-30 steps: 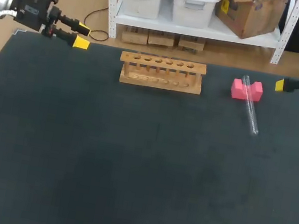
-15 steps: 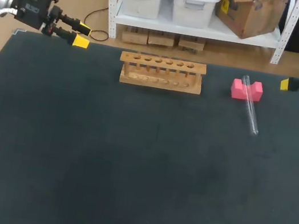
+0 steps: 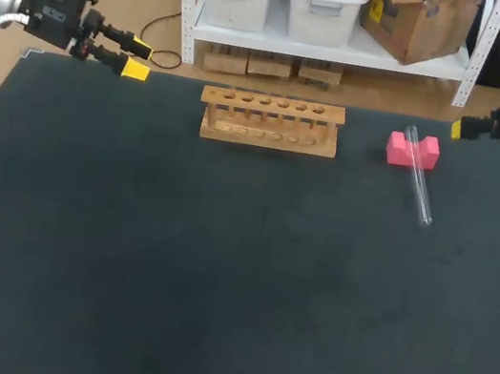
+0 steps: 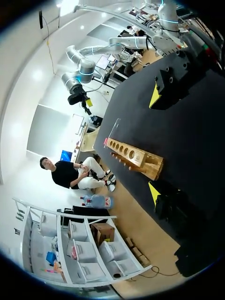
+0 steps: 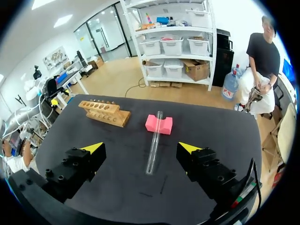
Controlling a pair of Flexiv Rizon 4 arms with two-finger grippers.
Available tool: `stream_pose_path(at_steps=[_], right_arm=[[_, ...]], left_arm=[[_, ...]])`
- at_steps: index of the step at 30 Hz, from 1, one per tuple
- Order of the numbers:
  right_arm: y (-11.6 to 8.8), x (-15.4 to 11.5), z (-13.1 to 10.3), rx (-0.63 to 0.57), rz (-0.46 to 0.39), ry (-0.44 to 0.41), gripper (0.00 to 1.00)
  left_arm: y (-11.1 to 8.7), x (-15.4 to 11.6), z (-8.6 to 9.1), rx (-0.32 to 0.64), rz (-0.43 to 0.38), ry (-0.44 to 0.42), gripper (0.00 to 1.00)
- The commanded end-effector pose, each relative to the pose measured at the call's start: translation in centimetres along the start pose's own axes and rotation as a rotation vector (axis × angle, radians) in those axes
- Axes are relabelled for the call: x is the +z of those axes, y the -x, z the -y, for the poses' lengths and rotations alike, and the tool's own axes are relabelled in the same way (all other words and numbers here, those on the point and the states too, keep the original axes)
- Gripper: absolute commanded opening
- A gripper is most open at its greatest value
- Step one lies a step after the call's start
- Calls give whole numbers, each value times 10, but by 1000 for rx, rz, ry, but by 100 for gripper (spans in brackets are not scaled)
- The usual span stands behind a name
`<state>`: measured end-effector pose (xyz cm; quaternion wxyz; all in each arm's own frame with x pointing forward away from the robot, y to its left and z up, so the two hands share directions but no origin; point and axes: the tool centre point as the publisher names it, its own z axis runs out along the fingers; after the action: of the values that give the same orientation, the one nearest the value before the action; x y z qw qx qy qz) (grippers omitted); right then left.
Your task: Grasp the test tube, adjust it, and insert it.
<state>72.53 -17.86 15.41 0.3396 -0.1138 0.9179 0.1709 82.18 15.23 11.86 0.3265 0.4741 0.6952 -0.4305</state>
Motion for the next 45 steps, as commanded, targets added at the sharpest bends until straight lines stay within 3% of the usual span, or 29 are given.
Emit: stream_pose_path(at_steps=[1,15,24,35,45], right_arm=[[-8,20,-4,-12,65,-463,100],[-7,75,1,-60,104,-533,100],[-23,110,10,-67,99,-491,100],[-35,128,21,-88,76,-466,100],[-44,144,25,-97,48,-390,100]], left_arm=[[0,0,-1,0,0,-2,100],[0,0,-1,0,0,-2,100],[0,0,-1,0,0,-2,100],[0,0,-1,0,0,-2,100],[0,0,-1,0,0,-2,100]])
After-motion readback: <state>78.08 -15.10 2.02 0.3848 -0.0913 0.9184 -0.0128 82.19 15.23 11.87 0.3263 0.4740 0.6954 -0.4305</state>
